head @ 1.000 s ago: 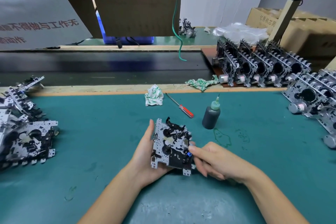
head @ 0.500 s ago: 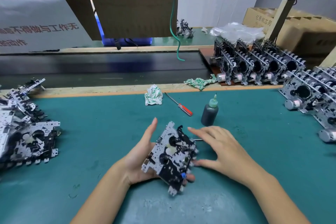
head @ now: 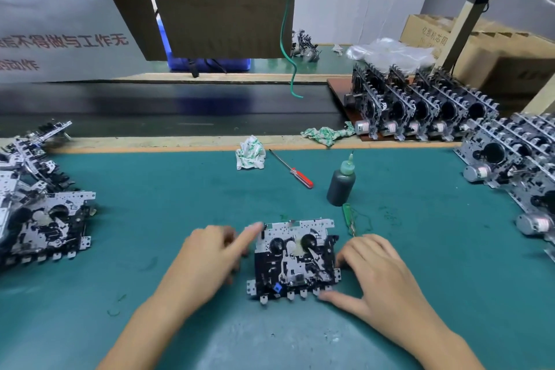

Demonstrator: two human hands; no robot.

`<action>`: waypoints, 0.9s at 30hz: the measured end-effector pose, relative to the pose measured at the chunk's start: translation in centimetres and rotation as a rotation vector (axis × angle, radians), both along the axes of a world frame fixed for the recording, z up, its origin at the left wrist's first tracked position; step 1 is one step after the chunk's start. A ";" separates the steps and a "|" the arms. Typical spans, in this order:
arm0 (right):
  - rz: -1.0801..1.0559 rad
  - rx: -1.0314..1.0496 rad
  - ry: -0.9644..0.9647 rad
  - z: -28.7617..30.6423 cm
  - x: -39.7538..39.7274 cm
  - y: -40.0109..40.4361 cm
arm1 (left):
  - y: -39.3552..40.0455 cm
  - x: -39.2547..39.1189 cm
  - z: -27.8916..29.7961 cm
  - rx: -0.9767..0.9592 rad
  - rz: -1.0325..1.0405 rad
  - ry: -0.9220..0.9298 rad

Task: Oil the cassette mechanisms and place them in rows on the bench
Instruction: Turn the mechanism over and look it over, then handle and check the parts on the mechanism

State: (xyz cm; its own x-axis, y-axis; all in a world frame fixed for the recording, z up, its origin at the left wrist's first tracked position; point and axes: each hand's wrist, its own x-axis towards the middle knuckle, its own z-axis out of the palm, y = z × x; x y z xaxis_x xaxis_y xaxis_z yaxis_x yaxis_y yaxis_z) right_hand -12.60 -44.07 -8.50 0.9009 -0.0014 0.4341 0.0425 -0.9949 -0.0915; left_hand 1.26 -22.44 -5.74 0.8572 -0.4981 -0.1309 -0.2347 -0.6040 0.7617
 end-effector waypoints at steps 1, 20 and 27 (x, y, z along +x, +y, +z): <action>-0.005 -0.025 0.010 -0.1 0.1 0.0 | 0.3 -1.0 -0.2 0.096 -0.070 -0.122; 0.012 -0.019 -0.081 -0.5 1.2 0.5 | -0.3 -3.6 -2.3 0.260 -0.081 -0.722; 0.055 0.042 -0.073 -0.6 1.1 0.5 | -0.4 -3.3 -2.8 0.173 -0.037 -0.725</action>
State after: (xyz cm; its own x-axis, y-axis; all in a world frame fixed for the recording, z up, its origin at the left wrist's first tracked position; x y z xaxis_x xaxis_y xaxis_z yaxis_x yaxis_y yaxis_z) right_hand -11.53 -43.60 -9.14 0.8659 0.0277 0.4995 0.1052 -0.9862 -0.1276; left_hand -2.04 -22.87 -8.52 0.7414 -0.5517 0.3821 -0.6645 -0.6830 0.3032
